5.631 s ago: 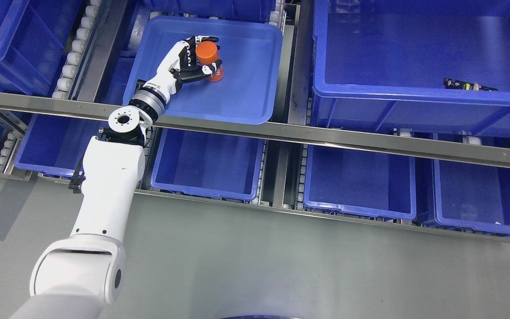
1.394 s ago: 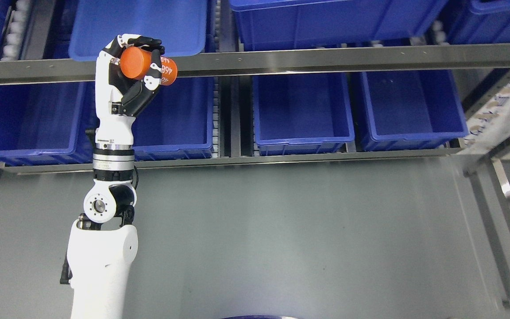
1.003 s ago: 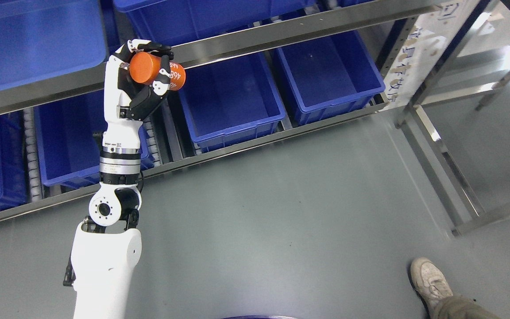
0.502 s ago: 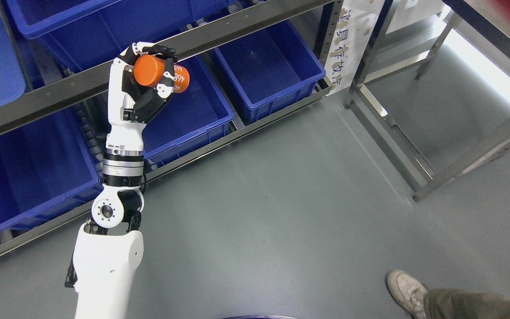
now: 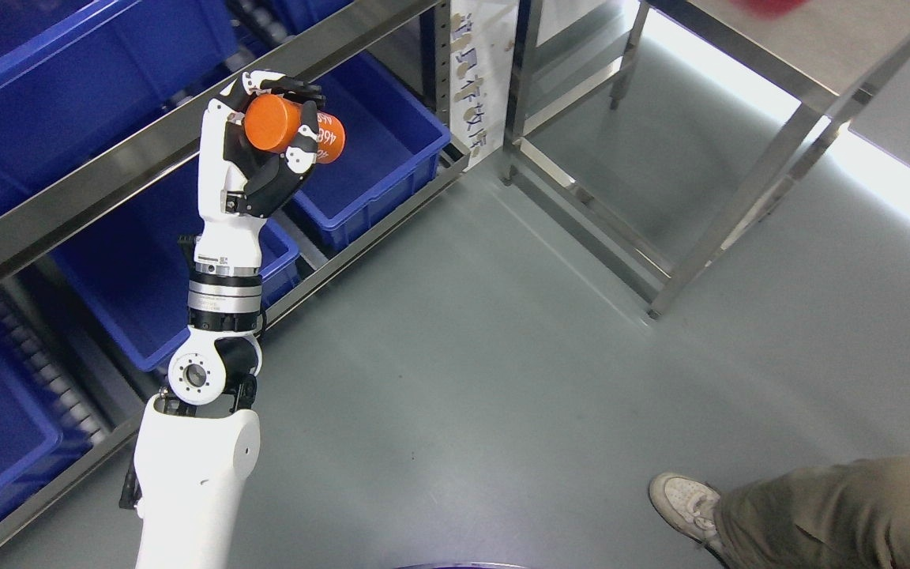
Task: Grab orange capacitor from left shelf to right desk
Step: 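Hold the capacitor in the left hand while turning toward the steel table, then lower the held capacitor into the red tray with the left hand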
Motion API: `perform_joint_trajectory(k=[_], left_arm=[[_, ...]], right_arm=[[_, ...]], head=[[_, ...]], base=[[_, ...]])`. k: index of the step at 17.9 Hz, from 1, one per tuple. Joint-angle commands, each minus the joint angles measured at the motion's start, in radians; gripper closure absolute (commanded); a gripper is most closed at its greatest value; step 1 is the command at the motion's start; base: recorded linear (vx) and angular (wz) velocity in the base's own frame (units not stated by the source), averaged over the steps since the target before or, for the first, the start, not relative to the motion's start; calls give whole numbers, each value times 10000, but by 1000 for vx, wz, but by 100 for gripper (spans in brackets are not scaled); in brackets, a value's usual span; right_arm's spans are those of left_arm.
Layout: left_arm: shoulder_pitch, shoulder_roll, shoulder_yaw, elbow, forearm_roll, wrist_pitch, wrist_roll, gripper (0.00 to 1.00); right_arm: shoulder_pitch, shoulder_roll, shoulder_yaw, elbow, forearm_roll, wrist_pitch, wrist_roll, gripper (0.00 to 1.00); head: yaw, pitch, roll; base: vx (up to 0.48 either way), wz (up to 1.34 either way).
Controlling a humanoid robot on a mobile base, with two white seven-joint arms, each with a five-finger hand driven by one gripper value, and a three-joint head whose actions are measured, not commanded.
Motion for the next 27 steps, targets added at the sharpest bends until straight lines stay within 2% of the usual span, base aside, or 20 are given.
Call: perform_joint_trajectory(k=[1, 12, 19, 27], left_arm=[[-15, 175, -670, -30, 7, -36, -10, 97], [-399, 175, -2111, 47, 7, 132, -25, 99], [-1103, 175, -3523, 47, 52, 1020, -41, 99], [-1350, 175, -3816, 1, 83, 1191, -40, 98]], right_arm=[[212, -174, -123, -173, 31, -25, -3, 0], [212, -174, -123, -173, 31, -40, -3, 0], [212, -174, -123, -173, 31, -25, -3, 0], [212, -174, -123, -173, 31, -25, -3, 0]], head=[[0, 0, 0], [0, 0, 0], [0, 0, 0], [0, 0, 0]], base=[[175, -540], [228, -317], [282, -181], [258, -195]])
